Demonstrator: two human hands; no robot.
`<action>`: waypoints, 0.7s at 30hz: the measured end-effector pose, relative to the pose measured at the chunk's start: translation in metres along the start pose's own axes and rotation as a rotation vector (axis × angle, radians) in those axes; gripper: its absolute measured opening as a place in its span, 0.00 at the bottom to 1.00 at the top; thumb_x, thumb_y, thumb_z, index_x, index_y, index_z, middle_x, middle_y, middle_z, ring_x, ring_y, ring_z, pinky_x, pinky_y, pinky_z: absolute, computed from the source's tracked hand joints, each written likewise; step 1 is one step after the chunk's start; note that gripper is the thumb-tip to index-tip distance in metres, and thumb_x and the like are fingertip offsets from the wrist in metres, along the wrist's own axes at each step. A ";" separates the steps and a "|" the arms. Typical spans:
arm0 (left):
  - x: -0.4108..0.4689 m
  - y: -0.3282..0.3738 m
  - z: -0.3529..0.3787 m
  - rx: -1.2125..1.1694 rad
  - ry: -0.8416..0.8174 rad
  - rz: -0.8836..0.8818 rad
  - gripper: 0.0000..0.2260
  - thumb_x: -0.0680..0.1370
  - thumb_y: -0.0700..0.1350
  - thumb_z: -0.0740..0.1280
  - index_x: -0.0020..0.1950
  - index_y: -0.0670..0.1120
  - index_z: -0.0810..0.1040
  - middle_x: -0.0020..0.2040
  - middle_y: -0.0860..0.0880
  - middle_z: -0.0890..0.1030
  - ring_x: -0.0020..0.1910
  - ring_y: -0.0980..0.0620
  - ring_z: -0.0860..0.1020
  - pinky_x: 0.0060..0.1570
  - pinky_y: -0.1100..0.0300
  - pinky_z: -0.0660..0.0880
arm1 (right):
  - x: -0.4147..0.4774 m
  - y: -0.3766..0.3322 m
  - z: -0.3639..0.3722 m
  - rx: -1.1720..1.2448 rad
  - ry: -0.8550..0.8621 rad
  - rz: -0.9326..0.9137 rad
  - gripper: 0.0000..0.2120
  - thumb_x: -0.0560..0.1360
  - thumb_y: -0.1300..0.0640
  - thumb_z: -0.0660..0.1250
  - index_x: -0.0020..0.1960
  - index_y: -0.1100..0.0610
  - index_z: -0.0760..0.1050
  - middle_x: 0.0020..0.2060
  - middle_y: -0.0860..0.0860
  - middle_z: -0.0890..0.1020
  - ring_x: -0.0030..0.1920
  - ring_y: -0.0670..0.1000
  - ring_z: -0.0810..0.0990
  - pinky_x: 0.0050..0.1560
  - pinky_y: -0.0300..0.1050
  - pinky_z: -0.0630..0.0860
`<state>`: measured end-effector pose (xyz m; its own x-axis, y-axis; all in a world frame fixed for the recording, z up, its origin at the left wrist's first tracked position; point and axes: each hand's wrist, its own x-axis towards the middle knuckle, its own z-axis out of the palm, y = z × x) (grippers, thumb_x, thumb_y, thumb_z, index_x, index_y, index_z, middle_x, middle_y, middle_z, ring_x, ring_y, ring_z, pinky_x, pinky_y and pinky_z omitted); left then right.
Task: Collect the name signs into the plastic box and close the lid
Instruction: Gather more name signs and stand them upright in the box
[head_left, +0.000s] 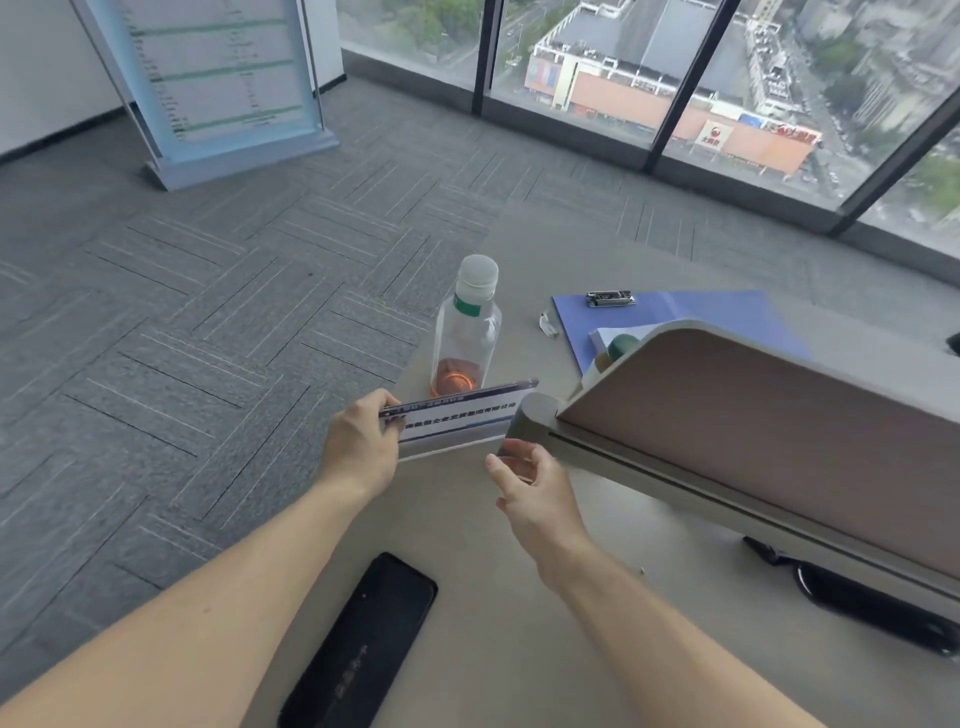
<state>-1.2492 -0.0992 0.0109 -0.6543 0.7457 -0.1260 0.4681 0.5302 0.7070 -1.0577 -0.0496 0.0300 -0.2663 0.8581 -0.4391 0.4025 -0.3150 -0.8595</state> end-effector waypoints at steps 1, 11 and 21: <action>-0.003 -0.005 -0.002 -0.001 0.000 0.034 0.04 0.81 0.44 0.67 0.47 0.47 0.78 0.37 0.49 0.82 0.37 0.45 0.80 0.30 0.60 0.68 | 0.002 0.002 0.001 0.003 0.002 0.006 0.16 0.77 0.50 0.70 0.63 0.52 0.77 0.53 0.47 0.83 0.55 0.45 0.81 0.63 0.53 0.79; -0.051 -0.015 -0.097 0.012 0.068 0.255 0.03 0.80 0.48 0.67 0.47 0.54 0.78 0.38 0.56 0.85 0.37 0.62 0.82 0.29 0.75 0.68 | -0.011 -0.021 -0.007 -0.009 0.036 -0.069 0.21 0.77 0.55 0.72 0.68 0.53 0.72 0.57 0.43 0.77 0.61 0.47 0.78 0.64 0.43 0.74; -0.113 0.098 -0.156 -0.092 -0.092 0.408 0.04 0.80 0.50 0.67 0.48 0.55 0.81 0.33 0.60 0.85 0.21 0.63 0.72 0.25 0.68 0.68 | -0.105 -0.088 -0.091 0.048 0.049 -0.414 0.03 0.81 0.58 0.66 0.51 0.56 0.79 0.45 0.53 0.87 0.47 0.50 0.86 0.48 0.40 0.78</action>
<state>-1.2217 -0.1947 0.2033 -0.3686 0.9221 0.1179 0.6198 0.1492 0.7705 -0.9858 -0.0756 0.1755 -0.3544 0.9342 -0.0416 0.2284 0.0433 -0.9726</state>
